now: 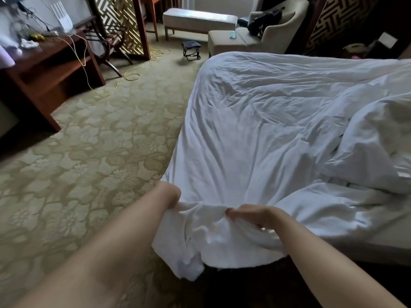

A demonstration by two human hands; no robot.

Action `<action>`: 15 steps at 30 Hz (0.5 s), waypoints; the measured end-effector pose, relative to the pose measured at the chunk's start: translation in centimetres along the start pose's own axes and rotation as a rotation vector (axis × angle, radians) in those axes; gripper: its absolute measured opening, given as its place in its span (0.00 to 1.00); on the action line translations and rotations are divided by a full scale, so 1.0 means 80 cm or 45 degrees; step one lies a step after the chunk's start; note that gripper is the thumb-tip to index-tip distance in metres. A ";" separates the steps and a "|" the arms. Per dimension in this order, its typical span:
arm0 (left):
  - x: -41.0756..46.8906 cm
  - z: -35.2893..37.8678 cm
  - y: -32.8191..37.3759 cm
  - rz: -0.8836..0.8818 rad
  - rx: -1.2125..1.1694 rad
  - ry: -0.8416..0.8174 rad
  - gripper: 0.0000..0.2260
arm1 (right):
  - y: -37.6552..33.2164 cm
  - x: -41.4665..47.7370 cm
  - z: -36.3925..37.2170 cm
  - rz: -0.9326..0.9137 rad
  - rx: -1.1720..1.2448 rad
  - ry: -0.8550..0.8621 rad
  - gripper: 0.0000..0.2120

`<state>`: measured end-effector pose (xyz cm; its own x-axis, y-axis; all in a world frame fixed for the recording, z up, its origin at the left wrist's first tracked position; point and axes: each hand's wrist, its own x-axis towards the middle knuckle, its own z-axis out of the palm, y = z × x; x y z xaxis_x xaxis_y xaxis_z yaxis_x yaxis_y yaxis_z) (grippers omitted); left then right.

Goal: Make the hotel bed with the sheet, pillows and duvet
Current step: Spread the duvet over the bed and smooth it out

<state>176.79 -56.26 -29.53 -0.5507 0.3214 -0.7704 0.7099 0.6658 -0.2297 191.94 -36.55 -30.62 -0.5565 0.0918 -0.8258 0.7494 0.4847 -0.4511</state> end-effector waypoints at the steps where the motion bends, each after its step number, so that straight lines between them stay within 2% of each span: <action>1: -0.001 0.001 -0.001 -0.016 0.037 -0.017 0.15 | 0.006 0.001 0.009 0.007 0.043 -0.084 0.17; 3: -0.001 0.001 -0.009 -0.019 -0.005 -0.078 0.16 | 0.016 0.004 0.024 0.032 0.063 -0.222 0.14; 5: 0.000 0.003 -0.017 0.002 -0.105 -0.038 0.16 | 0.020 0.004 0.025 0.042 0.086 -0.203 0.18; 7: -0.002 0.001 -0.015 0.028 -0.206 0.123 0.16 | 0.020 -0.002 0.010 0.026 0.180 -0.067 0.21; 11: -0.011 -0.016 0.019 0.144 -0.325 0.304 0.10 | 0.024 -0.030 -0.026 -0.070 0.277 0.221 0.16; 15: -0.008 -0.046 0.079 0.222 -0.586 0.418 0.17 | 0.061 -0.052 -0.046 -0.195 0.394 0.576 0.14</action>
<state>180.01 -49.79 -28.28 -0.6020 0.5952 -0.5323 0.5790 0.7844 0.2224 196.56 -31.37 -28.12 -0.7145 0.4369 -0.5465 0.6802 0.2505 -0.6889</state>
